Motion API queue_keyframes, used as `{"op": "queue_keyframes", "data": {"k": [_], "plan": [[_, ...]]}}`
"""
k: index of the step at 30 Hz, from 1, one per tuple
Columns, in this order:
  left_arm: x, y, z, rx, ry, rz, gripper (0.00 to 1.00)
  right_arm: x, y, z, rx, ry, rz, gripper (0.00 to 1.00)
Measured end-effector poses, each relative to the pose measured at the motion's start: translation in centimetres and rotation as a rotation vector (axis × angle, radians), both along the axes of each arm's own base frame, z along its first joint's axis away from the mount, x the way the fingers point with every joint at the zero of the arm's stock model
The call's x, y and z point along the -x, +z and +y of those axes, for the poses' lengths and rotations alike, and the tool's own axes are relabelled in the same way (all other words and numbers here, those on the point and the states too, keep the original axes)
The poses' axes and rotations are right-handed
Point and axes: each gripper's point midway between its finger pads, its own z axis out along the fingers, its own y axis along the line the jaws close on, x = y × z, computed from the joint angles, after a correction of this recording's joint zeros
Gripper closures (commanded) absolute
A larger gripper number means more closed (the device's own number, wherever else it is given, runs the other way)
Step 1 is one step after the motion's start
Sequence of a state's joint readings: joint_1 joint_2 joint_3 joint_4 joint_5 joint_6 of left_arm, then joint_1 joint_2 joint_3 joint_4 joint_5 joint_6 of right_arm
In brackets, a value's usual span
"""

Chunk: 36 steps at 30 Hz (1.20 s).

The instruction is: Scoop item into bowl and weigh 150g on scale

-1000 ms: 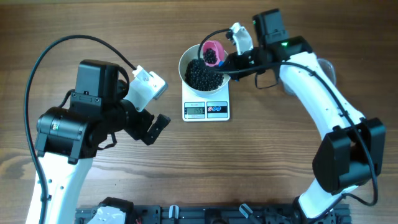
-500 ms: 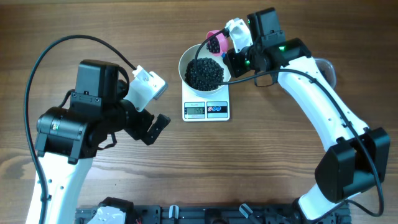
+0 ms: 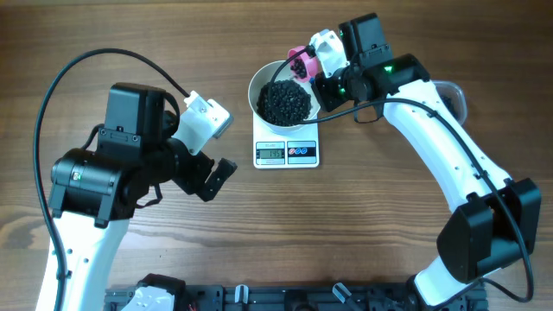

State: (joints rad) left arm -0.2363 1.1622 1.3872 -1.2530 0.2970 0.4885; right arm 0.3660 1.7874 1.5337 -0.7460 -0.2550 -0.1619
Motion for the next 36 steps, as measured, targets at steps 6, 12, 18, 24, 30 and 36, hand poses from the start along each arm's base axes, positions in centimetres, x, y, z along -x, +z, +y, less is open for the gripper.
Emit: {"op": "queue_keyframes", "data": {"k": [6,12,18,24,30,36], "plan": [[0.0,0.0,0.0,0.000,0.000,0.000,0.00,0.2,0.1,0.3,-0.012,0.010,0.005,0.96],[0.0,0.0,0.0,0.000,0.000,0.000,0.00,0.4,0.1,0.7,-0.029,0.024,0.011,0.96],[0.0,0.0,0.0,0.000,0.000,0.000,0.00,0.4,0.1,0.7,-0.029,0.024,0.011,0.96],[0.0,0.0,0.0,0.000,0.000,0.000,0.00,0.4,0.1,0.7,-0.029,0.024,0.011,0.95],[0.0,0.0,0.0,0.000,0.000,0.000,0.00,0.3,0.3,0.9,-0.056,-0.012,0.027,0.96],[0.0,0.0,0.0,0.000,0.000,0.000,0.00,0.4,0.7,1.6,-0.119,-0.035,0.057,0.96]]}}
